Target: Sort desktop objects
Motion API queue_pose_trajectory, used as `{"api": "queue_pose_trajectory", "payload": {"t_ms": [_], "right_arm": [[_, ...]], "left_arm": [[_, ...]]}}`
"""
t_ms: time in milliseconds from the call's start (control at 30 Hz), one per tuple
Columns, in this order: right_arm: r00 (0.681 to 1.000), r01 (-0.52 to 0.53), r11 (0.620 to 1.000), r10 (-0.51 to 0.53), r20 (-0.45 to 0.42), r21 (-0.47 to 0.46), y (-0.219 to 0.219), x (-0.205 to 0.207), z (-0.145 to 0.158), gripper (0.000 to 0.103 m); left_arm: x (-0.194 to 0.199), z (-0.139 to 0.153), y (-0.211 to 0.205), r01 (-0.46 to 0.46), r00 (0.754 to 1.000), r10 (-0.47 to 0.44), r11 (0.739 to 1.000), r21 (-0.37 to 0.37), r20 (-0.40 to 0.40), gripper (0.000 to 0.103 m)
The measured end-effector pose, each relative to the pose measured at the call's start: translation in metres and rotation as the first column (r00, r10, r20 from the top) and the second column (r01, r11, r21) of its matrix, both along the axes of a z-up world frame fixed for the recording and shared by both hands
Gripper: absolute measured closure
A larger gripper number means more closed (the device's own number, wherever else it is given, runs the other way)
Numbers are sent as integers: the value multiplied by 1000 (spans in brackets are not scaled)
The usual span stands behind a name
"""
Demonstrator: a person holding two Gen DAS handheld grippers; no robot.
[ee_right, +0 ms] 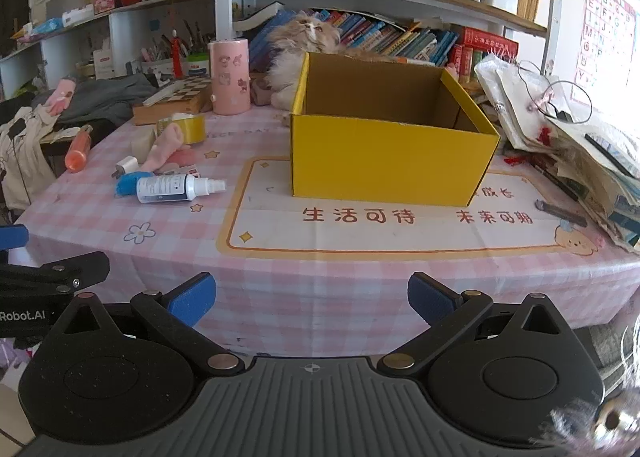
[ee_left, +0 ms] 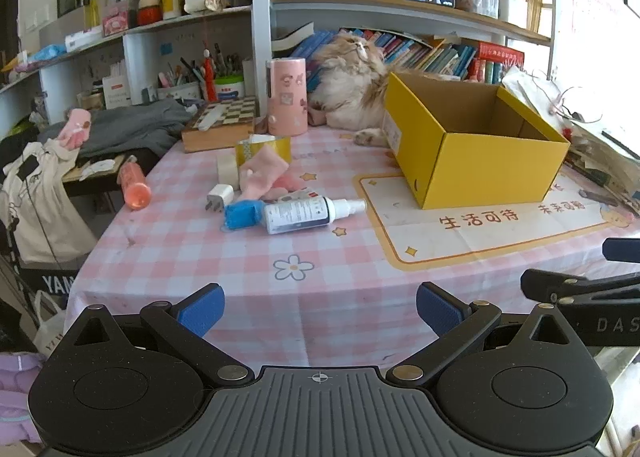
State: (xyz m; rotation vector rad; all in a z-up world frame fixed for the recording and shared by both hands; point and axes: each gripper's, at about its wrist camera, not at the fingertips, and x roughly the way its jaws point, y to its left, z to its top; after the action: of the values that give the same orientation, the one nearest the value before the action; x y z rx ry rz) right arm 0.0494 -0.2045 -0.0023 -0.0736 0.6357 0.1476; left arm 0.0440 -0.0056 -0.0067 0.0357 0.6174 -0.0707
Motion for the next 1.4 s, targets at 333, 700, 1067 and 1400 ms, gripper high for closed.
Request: {"api": "queue_pose_trajectory", "payload": {"t_ms": [333, 700, 1067, 1400], "right_arm": [[999, -47, 999, 47, -6, 2, 9, -4, -1, 0], [995, -96, 995, 97, -24, 21, 24, 1, -3, 0], [991, -117, 993, 119, -64, 27, 42, 5, -7, 0], [986, -155, 988, 155, -62, 13, 57, 8, -8, 0]], "left_arm": [[-8, 0, 8, -32, 999, 32, 999, 2, -10, 0], [-10, -2, 24, -66, 998, 66, 998, -7, -16, 0], [-17, -1, 41, -53, 998, 53, 998, -40, 12, 0], [-15, -4, 55, -69, 998, 69, 995, -79, 0, 0]]}}
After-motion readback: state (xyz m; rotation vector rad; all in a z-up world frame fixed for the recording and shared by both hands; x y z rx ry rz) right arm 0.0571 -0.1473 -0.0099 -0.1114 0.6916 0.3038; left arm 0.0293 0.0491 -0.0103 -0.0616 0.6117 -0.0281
